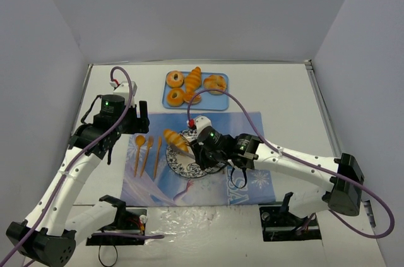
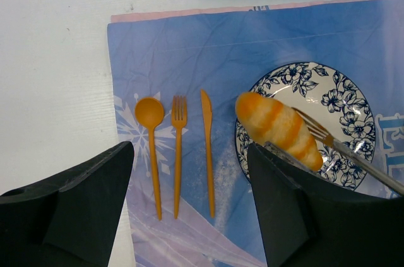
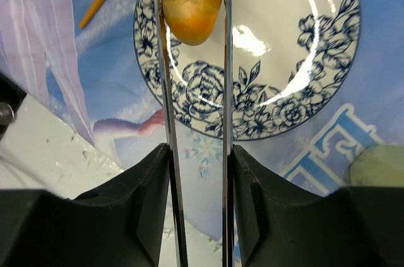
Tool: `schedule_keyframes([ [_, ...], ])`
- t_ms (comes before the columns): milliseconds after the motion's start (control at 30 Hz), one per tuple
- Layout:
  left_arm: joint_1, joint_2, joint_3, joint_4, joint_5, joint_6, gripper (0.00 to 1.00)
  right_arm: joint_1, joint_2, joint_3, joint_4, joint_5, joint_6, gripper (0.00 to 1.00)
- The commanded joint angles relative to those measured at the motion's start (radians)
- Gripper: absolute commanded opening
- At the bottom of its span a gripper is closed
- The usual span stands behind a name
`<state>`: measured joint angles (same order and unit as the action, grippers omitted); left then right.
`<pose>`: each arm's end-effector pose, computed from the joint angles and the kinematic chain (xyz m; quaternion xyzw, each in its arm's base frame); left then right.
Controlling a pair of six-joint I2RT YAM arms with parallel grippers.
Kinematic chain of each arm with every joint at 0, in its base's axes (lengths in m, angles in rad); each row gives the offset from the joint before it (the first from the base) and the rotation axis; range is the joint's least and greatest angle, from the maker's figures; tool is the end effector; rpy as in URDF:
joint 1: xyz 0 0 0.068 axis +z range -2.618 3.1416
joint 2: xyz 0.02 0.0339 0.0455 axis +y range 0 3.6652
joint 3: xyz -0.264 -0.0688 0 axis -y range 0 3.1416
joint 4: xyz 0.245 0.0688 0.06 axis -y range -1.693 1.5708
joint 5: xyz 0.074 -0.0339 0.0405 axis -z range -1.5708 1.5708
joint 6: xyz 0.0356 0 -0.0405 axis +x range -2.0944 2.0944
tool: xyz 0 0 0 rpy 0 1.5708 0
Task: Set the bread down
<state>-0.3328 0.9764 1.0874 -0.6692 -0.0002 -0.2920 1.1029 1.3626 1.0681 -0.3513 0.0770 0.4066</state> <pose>0.1909 -0.0660 0.3609 0.0178 0.8744 -0.1490 0.4615 0.1399 0.2708 0.2922 -0.2889 0.8465 0.2804 0.3484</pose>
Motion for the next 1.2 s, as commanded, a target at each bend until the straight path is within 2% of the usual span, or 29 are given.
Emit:
schedule_keyframes([
  [0,-0.006,-0.002,0.025,0.040,0.000,-0.007,0.69,0.051,0.007,-0.023,0.037,0.088,0.068,0.24],
  [233,-0.007,-0.005,0.025,0.040,-0.003,-0.007,0.69,0.092,0.045,-0.049,0.036,0.116,0.091,0.30],
  [400,-0.008,-0.004,0.025,0.040,-0.004,-0.007,0.69,0.094,0.040,-0.049,0.033,0.134,0.100,0.48],
  [567,-0.008,-0.002,0.026,0.040,-0.004,-0.006,0.69,0.097,0.021,-0.032,0.013,0.150,0.097,0.58],
  [933,-0.006,-0.002,0.026,0.040,-0.006,-0.007,0.69,0.082,-0.066,0.075,-0.069,0.273,0.081,0.61],
  [1167,-0.008,-0.001,0.025,0.040,-0.006,-0.007,0.69,-0.051,-0.040,0.165,-0.068,0.301,0.014,0.61],
])
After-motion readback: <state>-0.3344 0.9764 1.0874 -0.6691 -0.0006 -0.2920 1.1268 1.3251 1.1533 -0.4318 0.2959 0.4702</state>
